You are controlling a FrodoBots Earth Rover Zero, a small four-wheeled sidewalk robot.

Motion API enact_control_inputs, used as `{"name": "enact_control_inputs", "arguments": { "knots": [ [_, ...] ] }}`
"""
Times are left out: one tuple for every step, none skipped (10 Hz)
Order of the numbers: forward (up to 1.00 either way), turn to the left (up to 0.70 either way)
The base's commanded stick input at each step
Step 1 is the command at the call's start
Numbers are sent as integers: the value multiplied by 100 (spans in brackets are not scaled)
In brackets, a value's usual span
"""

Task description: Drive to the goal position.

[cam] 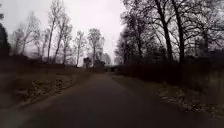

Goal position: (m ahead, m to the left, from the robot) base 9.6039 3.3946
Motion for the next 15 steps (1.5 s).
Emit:
{"name": "enact_control_inputs", "arguments": {
  "knots": [
    [70,0],
    [70,0],
    [70,0],
    [70,0],
    [70,0],
    [70,0],
    [70,0],
    [70,0],
    [70,0],
    [70,0],
    [70,0],
    [70,0],
    [70,0],
    [70,0],
    [70,0]
  ]
}}
